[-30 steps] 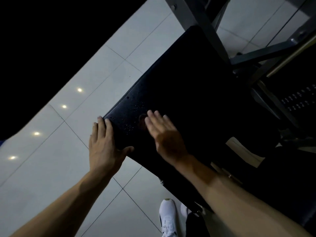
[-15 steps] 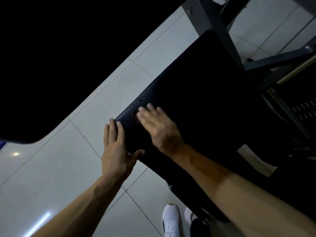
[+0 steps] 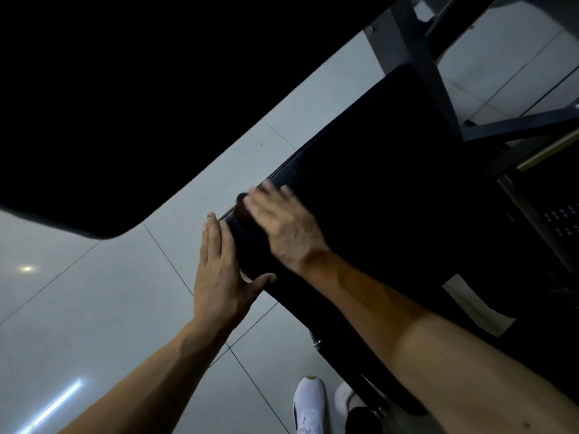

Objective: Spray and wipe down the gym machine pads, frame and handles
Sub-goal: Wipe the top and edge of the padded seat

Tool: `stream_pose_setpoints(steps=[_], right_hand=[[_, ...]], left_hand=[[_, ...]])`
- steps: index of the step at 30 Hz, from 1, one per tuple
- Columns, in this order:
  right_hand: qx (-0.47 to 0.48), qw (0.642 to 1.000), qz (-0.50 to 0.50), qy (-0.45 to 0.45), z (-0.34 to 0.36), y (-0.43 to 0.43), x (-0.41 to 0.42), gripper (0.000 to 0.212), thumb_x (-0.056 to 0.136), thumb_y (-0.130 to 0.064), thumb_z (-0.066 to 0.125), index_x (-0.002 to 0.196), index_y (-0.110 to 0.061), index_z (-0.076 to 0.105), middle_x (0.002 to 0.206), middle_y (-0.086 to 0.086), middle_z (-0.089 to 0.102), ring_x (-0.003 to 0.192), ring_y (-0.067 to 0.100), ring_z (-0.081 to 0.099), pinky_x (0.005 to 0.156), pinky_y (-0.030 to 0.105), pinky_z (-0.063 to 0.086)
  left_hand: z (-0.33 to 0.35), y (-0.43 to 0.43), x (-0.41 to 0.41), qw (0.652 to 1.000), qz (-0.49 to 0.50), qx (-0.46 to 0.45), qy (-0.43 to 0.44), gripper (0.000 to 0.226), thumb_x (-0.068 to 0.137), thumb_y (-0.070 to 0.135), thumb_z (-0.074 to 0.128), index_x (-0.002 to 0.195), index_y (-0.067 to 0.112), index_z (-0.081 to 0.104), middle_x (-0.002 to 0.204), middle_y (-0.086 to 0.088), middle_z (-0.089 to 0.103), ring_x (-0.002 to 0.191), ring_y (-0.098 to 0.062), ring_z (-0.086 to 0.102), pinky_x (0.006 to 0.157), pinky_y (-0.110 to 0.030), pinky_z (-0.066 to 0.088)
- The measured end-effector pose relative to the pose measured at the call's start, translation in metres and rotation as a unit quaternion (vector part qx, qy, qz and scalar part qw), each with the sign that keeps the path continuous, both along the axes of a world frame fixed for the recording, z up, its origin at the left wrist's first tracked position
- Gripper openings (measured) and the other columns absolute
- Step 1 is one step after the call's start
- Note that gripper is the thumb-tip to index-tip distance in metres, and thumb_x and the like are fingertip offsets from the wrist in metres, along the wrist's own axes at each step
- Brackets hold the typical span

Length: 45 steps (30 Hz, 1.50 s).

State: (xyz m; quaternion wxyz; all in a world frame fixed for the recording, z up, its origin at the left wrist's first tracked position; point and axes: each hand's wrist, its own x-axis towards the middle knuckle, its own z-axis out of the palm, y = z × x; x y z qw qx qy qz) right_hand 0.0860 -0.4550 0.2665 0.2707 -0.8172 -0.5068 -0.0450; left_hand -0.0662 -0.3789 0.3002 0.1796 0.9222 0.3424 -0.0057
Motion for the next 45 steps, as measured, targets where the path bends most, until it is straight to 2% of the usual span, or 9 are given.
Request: stream_pose_setpoints(steps=[6,13,15,20,24,28,35,42,45], right_hand=[[0.016,0.961,-0.25,0.118,0.011,0.004,0.038,0.064,0.09,0.005,0.048,0.153,-0.007,0.047,0.162,0.011,0.041,0.153,0.036,0.031,0.127,0.048,0.018],[-0.019,0.997,0.074,0.023,0.003,0.024,-0.05,0.089,0.062,-0.012,0.089,0.145,-0.008,0.057,0.155,0.009,0.051,0.146,0.034,0.043,0.125,0.041,0.019],[-0.032,0.995,0.095,-0.024,0.001,0.016,-0.022,0.081,0.068,-0.014,0.085,0.144,-0.009,0.058,0.154,0.009,0.053,0.145,0.034,0.046,0.123,0.048,0.029],[0.022,0.981,-0.171,0.089,0.014,0.029,0.004,0.058,0.084,0.011,0.059,0.14,-0.005,0.06,0.15,0.012,0.056,0.144,0.041,0.045,0.122,0.052,0.027],[0.043,0.998,0.017,0.053,0.008,0.034,-0.071,0.065,0.077,0.004,0.075,0.14,-0.006,0.061,0.15,0.011,0.056,0.143,0.038,0.046,0.123,0.045,0.025],[-0.005,0.99,0.138,-0.014,-0.001,0.0,-0.046,0.068,0.08,0.006,0.055,0.148,-0.007,0.055,0.159,0.011,0.046,0.149,0.033,0.04,0.124,0.047,0.028],[0.04,0.965,-0.24,0.097,0.005,-0.004,0.019,0.059,0.088,0.006,0.049,0.147,-0.002,0.053,0.159,0.017,0.045,0.15,0.038,0.036,0.126,0.051,0.026],[0.027,0.997,0.067,-0.012,-0.018,-0.041,-0.062,0.048,0.1,0.004,0.04,0.143,-0.003,0.059,0.157,0.016,0.046,0.15,0.035,0.039,0.12,0.052,0.035],[0.018,0.998,0.013,-0.053,-0.021,-0.053,-0.003,0.053,0.095,0.003,0.042,0.143,-0.007,0.06,0.155,0.016,0.05,0.147,0.04,0.041,0.118,0.058,0.034]], left_hand=[[-0.002,0.005,-0.01,0.993,0.08,-0.081,-0.014,0.146,0.06,0.06,0.092,0.163,0.016,0.0,0.171,-0.005,0.013,0.157,-0.024,0.015,0.126,-0.044,0.025],[0.006,0.008,-0.007,0.988,0.071,-0.106,-0.083,0.124,0.061,0.048,0.094,0.158,0.029,0.02,0.158,0.006,0.042,0.137,-0.021,0.048,0.108,-0.04,0.046],[0.012,0.01,-0.008,0.988,0.089,-0.115,-0.06,0.12,0.06,0.044,0.097,0.155,0.024,0.025,0.152,0.001,0.047,0.136,-0.024,0.047,0.103,-0.035,0.042],[0.023,0.015,-0.014,0.976,0.115,-0.176,-0.052,0.095,0.076,0.012,0.087,0.154,0.024,0.034,0.139,0.023,0.044,0.13,-0.003,0.044,0.097,-0.017,0.03],[0.018,0.023,-0.017,0.933,0.184,-0.28,-0.13,0.093,0.073,-0.024,0.045,0.152,0.024,0.046,0.145,0.018,0.052,0.138,-0.003,0.049,0.117,-0.031,0.039],[0.027,0.011,-0.014,0.874,0.259,-0.382,-0.154,0.077,0.081,-0.03,0.044,0.126,0.029,0.063,0.118,0.021,0.07,0.119,-0.016,0.067,0.102,-0.038,0.054],[0.037,-0.006,-0.006,0.83,0.28,-0.451,-0.17,0.076,0.092,-0.023,0.044,0.134,0.04,0.055,0.108,0.039,0.064,0.124,-0.017,0.063,0.095,-0.034,0.057],[0.038,-0.005,-0.001,0.813,0.319,-0.455,-0.174,0.056,0.097,-0.013,0.043,0.123,0.033,0.062,0.109,0.024,0.07,0.121,-0.025,0.066,0.101,-0.047,0.055],[0.039,-0.002,0.001,0.813,0.325,-0.456,-0.16,0.049,0.101,-0.01,0.039,0.126,0.027,0.059,0.117,0.015,0.066,0.12,-0.029,0.066,0.102,-0.047,0.054]])
